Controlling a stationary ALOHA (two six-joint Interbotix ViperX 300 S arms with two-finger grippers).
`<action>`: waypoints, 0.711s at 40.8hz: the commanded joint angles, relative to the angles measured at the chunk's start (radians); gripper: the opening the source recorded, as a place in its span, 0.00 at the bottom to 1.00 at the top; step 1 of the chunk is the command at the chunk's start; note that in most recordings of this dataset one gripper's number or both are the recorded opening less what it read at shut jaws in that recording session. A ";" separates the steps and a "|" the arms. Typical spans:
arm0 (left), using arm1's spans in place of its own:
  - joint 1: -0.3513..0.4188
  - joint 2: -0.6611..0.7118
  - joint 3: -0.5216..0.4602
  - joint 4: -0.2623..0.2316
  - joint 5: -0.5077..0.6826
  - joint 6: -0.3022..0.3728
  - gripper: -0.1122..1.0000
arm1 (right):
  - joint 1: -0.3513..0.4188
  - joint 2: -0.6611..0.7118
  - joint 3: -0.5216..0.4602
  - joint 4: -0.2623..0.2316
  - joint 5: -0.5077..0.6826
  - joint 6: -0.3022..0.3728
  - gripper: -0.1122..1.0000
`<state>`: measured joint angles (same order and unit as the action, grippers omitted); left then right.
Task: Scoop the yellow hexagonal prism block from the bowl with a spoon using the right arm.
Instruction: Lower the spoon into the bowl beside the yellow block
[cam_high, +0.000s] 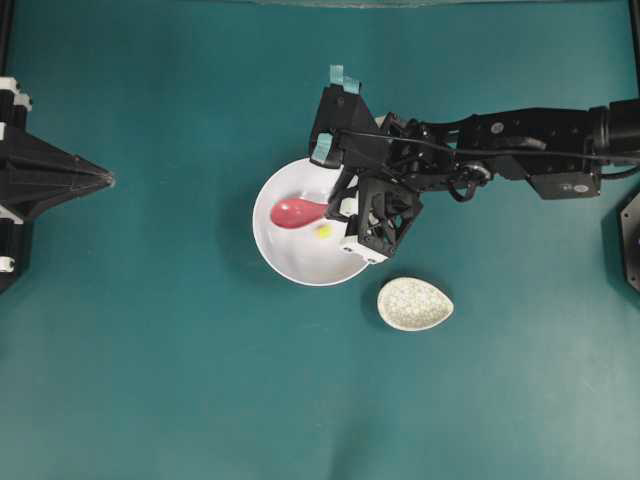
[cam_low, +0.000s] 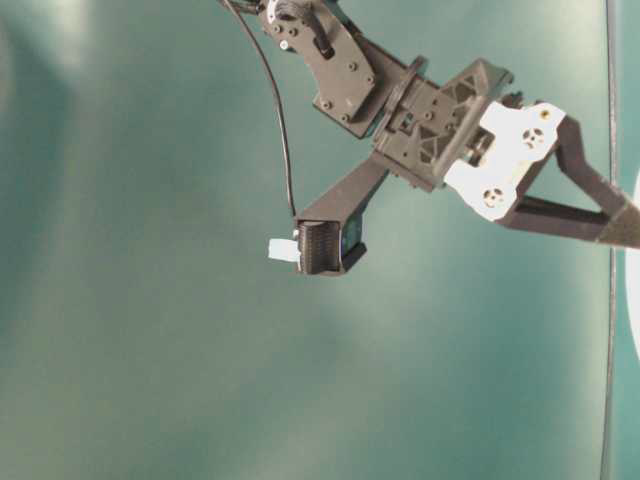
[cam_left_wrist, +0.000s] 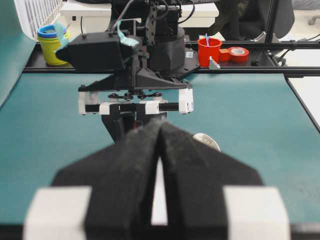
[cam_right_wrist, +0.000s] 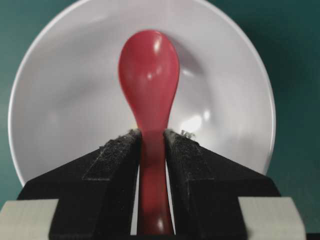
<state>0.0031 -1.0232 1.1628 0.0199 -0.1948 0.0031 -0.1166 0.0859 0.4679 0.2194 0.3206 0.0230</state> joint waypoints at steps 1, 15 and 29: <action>0.002 0.005 -0.029 0.003 -0.005 0.000 0.09 | 0.002 -0.015 -0.023 -0.003 -0.012 -0.002 0.31; 0.000 0.006 -0.028 0.003 -0.005 0.000 0.09 | 0.002 -0.098 -0.018 -0.003 -0.005 0.006 0.31; 0.000 0.006 -0.028 0.003 -0.005 0.000 0.09 | 0.002 -0.198 -0.012 0.000 0.087 0.052 0.31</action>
<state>0.0015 -1.0232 1.1628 0.0199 -0.1948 0.0031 -0.1166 -0.0736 0.4679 0.2178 0.3866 0.0629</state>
